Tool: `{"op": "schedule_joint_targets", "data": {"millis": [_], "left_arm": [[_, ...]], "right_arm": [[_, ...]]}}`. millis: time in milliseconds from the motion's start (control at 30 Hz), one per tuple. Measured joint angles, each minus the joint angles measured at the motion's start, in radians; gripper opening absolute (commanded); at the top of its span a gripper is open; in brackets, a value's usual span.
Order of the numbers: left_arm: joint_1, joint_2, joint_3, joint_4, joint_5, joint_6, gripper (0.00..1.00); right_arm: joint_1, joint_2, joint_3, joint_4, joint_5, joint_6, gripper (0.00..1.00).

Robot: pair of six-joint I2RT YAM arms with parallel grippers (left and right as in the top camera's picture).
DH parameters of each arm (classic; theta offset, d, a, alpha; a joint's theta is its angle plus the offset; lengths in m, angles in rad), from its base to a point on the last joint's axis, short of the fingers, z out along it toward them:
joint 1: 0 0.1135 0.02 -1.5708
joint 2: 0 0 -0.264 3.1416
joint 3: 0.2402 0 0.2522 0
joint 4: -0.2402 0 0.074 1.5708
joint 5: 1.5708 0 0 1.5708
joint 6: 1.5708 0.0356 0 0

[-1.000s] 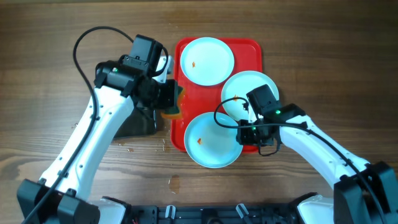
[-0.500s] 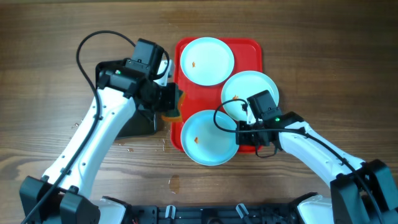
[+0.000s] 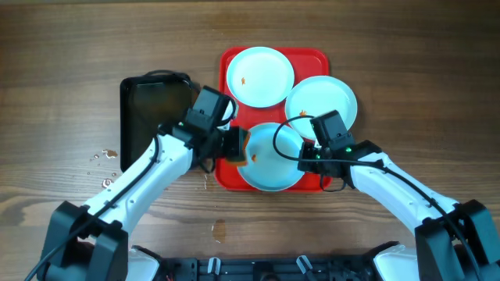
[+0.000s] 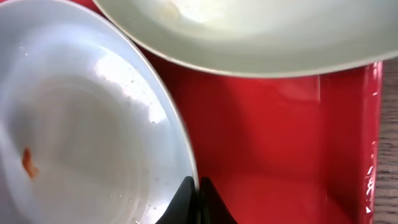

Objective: Clean dirty plates on tray and stack at the side
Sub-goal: 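Scrub the bottom plate with the sponge in the left gripper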

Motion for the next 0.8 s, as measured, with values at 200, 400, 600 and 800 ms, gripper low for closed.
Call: {"op": "schedule_joint_targets", "data": {"millis": [200, 400, 600, 800], "left_arm": [[-0.047, 0.042, -0.026, 0.168, 0.003, -0.022, 0.04], [-0.098, 0.177, -0.029, 0.267, 0.035, -0.047, 0.04], [-0.106, 0.25, -0.029, 0.34, 0.062, -0.06, 0.04], [-0.106, 0.279, -0.019, 0.327, 0.034, -0.063, 0.04]], "right_arm": [[0.0, 0.0, 0.0, 0.026, 0.011, 0.015, 0.04], [0.0, 0.0, 0.0, 0.045, 0.014, 0.015, 0.04], [0.0, 0.0, 0.0, 0.045, 0.014, 0.011, 0.05], [0.0, 0.0, -0.001, 0.036, 0.013, 0.004, 0.04]]}}
